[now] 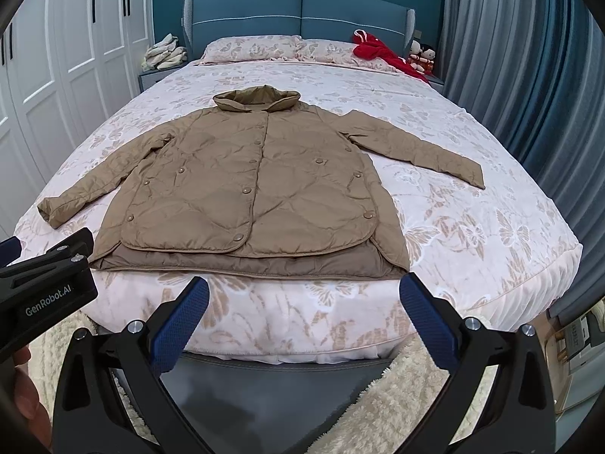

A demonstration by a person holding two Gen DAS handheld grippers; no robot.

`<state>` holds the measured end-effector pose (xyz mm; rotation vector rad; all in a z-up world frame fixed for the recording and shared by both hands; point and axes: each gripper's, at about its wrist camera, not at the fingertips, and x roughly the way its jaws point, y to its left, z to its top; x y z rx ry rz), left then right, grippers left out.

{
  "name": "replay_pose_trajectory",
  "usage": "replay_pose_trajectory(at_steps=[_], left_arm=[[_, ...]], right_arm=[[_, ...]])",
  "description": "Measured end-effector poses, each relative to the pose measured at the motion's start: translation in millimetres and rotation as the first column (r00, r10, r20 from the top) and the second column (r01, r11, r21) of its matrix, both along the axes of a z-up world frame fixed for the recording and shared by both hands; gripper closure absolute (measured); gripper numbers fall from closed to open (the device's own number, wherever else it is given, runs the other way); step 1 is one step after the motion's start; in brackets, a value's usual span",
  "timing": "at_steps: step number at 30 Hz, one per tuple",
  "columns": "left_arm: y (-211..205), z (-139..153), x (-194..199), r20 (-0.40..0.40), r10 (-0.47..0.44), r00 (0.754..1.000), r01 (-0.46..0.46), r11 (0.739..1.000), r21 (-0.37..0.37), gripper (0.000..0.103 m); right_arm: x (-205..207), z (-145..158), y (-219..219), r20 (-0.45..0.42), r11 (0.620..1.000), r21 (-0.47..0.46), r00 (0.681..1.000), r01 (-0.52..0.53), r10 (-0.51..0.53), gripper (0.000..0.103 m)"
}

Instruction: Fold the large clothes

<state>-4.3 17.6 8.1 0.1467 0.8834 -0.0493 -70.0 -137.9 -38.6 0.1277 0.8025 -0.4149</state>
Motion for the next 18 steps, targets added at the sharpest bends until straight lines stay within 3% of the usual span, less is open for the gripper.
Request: replay_pose_trajectory(at_steps=[18], left_arm=[[0.4, -1.0, -0.7, -0.001, -0.002, 1.0, 0.002, 1.0, -0.001, 0.005]], right_arm=[[1.0, 2.5, 2.7, 0.001, 1.0, 0.002, 1.0, -0.003, 0.003, 0.005]])
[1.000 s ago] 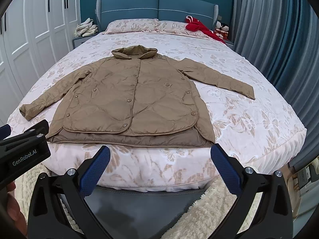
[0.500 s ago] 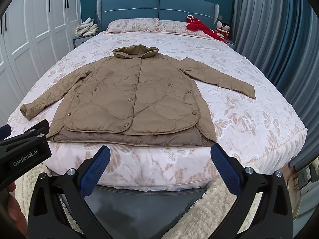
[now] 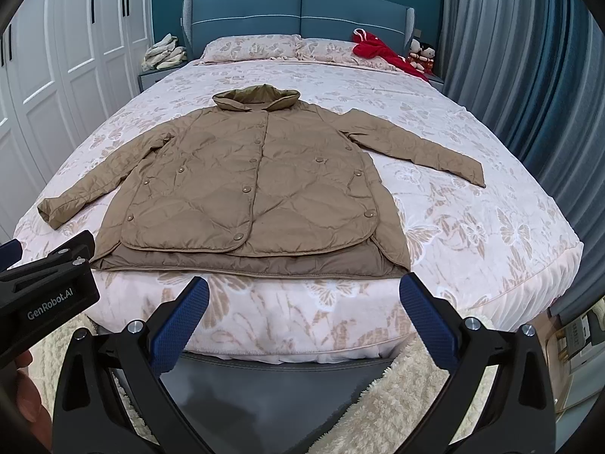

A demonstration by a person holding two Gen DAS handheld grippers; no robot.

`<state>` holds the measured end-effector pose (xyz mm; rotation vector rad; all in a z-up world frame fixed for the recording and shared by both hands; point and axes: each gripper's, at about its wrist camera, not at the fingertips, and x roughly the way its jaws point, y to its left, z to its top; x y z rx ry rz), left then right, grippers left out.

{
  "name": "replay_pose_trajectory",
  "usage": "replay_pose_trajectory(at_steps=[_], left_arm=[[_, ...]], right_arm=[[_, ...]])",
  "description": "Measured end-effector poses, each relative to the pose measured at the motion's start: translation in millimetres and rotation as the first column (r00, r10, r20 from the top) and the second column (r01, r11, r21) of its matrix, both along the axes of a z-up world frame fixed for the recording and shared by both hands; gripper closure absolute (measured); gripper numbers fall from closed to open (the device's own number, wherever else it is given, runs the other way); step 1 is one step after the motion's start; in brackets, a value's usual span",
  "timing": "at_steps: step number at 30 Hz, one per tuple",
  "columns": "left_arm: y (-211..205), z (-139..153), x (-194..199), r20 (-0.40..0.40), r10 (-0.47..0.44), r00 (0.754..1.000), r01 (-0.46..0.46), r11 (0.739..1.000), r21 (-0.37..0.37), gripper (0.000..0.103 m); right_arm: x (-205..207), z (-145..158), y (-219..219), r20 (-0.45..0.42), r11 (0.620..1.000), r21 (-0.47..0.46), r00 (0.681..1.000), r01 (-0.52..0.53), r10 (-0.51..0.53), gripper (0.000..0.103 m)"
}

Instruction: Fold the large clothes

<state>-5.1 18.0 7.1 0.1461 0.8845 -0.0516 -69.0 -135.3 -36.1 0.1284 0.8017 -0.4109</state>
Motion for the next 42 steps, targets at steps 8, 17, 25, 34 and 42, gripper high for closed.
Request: replay_pose_trajectory(at_steps=[8, 17, 25, 34, 42], left_arm=[[1, -1, -1, -0.001, 0.001, 1.0, -0.001, 1.0, 0.001, 0.005], [1, -4, -2, -0.003, 0.002, 1.0, -0.001, 1.0, 0.004, 0.005], [-2, -14, -1, -0.015, 0.007, 1.0, -0.007, 1.0, 0.011, 0.005], [-9, -21, 13, -0.036, 0.015, 0.999, -0.015, 1.0, 0.025, 0.005], [-12, -27, 23, -0.053, 0.026, 0.998, -0.024, 0.999, 0.041, 0.005]], right_arm=[[0, -1, 0, -0.001, 1.0, 0.0, 1.0, 0.0, 0.0, 0.005], [0, -3, -3, -0.001, 1.0, 0.001, 1.0, 0.0, 0.0, 0.005], [1, -7, 3, -0.011, 1.0, 0.009, 1.0, 0.001, -0.001, 0.005], [11, -19, -14, -0.028, 0.999, 0.045, 1.0, 0.013, -0.012, 0.005], [21, -29, -23, -0.048, 0.997, 0.071, 0.999, 0.011, -0.007, 0.005]])
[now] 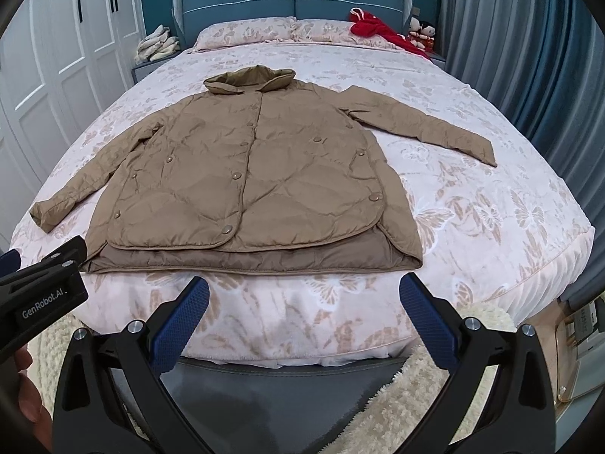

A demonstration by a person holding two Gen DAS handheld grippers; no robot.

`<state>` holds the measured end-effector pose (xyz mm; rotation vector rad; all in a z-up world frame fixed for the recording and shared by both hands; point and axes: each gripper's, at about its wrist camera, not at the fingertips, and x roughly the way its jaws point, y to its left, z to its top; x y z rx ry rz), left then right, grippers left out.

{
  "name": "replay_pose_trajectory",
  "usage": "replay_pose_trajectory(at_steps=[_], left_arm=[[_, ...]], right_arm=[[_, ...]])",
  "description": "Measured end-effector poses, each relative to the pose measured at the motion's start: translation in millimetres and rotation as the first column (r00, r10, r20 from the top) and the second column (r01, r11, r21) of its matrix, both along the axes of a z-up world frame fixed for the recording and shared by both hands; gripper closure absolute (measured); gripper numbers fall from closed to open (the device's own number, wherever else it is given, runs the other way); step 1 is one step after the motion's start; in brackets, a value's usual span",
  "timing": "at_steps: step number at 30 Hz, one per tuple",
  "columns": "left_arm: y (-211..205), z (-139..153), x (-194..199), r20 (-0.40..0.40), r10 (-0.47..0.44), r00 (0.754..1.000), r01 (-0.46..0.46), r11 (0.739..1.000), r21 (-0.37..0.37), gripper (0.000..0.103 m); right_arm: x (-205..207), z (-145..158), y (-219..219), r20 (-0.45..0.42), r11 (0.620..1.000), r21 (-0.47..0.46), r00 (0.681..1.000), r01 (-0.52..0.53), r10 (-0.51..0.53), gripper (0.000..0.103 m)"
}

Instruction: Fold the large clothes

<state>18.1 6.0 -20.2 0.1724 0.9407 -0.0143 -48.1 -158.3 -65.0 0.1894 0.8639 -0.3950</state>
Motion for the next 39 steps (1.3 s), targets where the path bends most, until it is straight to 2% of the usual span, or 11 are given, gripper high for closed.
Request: replay_pose_trajectory(at_steps=[9, 13, 16, 22, 26, 29, 31, 35, 39], left_arm=[[-2, 0, 3, 0.002, 0.002, 1.0, -0.002, 1.0, 0.0, 0.005], [-1, 1, 8, -0.001, -0.005, 1.0, 0.005, 1.0, -0.011, 0.005], [0, 3, 12, 0.006, -0.006, 1.0, 0.006, 1.0, -0.024, 0.005], [-9, 3, 26, 0.019, -0.034, 0.999, 0.035, 0.998, -0.048, 0.005], [-22, 1, 42, 0.031, -0.058, 0.998, 0.06, 0.996, -0.068, 0.005], [-32, -3, 59, 0.024, -0.061, 0.998, 0.063, 0.995, -0.072, 0.005], [-41, -8, 72, 0.015, -0.058, 0.998, 0.059, 0.997, -0.058, 0.005], [-53, -21, 96, 0.003, -0.041, 0.999, 0.041, 0.999, -0.029, 0.005], [-63, -36, 119, -0.04, -0.032, 0.999, 0.03, 0.998, -0.06, 0.005]], right_arm=[[3, -3, -3, -0.002, 1.0, 0.014, 1.0, 0.0, 0.0, 0.005], [7, -5, -16, 0.001, 0.998, 0.058, 1.0, -0.012, 0.012, 0.005], [11, -8, -49, 0.026, 0.99, 0.139, 1.0, 0.013, -0.017, 0.005], [25, -11, -146, 0.086, 0.962, 0.231, 0.982, 0.144, -0.167, 0.005], [36, -21, -231, 0.144, 0.911, 0.337, 0.944, 0.236, -0.298, 0.005], [46, -36, -299, 0.166, 0.847, 0.41, 0.886, 0.338, -0.434, 0.005], [55, -44, -336, 0.169, 0.819, 0.419, 0.853, 0.391, -0.493, 0.005], [75, -61, -396, 0.187, 0.782, 0.452, 0.811, 0.43, -0.554, 0.005], [86, -81, -441, 0.165, 0.739, 0.448, 0.766, 0.503, -0.621, 0.005]])
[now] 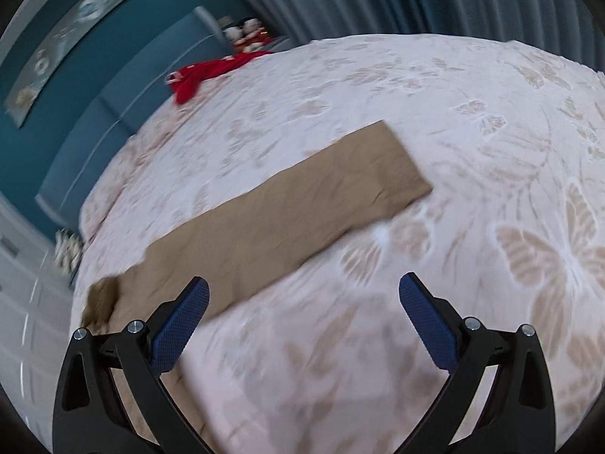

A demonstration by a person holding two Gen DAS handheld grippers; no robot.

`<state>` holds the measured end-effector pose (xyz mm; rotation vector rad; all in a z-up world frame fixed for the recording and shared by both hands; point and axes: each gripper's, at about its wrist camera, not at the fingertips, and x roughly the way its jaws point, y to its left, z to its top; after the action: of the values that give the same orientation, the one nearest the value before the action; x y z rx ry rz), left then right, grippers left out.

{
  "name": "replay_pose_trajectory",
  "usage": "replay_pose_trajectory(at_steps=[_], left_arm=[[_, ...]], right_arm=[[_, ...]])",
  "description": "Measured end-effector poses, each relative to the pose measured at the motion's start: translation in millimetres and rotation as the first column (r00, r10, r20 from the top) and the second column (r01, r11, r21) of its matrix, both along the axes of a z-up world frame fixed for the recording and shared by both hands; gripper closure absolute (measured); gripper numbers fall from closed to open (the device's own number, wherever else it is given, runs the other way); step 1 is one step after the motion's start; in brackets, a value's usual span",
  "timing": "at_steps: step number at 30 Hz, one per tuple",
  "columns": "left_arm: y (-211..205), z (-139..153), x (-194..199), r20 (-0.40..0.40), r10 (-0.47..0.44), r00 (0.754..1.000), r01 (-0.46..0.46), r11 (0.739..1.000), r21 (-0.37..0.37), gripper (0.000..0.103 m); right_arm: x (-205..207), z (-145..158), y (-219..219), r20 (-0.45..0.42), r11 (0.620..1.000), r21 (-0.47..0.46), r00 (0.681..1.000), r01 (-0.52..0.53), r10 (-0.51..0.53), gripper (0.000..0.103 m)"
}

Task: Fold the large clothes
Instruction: 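Grasp the tan jacket's sleeve cuff with the right tool and lift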

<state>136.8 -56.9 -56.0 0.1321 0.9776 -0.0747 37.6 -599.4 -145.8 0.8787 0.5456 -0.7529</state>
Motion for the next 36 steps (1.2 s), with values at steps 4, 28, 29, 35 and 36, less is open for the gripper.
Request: replay_pose_trajectory(at_steps=[4, 28, 29, 35, 36], left_arm=[[-10, -15, 20, -0.039, 0.006, 0.999, -0.007, 1.0, -0.006, 0.005], [-2, -48, 87, -0.022, 0.126, 0.992, -0.125, 0.991, 0.056, 0.005], [1, -48, 89, -0.021, 0.138, 0.99, -0.137, 0.989, 0.056, 0.005], [24, -52, 106, -0.007, 0.208, 0.978, -0.207, 0.975, 0.076, 0.005], [28, -52, 109, -0.009, 0.218, 0.976, -0.217, 0.973, 0.078, 0.005]], right_arm=[[3, -25, -37, -0.01, 0.996, 0.046, 0.997, 0.079, -0.078, 0.005], [101, 44, -14, 0.225, 0.985, -0.095, 0.961, -0.143, 0.161, 0.099], [116, 62, 5, 0.224, 0.969, -0.135, 0.946, -0.208, 0.235, 0.099], [193, 115, 139, 0.131, 0.8, -0.297, 0.808, -0.521, 0.574, 0.099], [202, 116, 159, 0.118, 0.772, -0.304, 0.782, -0.559, 0.612, 0.099]])
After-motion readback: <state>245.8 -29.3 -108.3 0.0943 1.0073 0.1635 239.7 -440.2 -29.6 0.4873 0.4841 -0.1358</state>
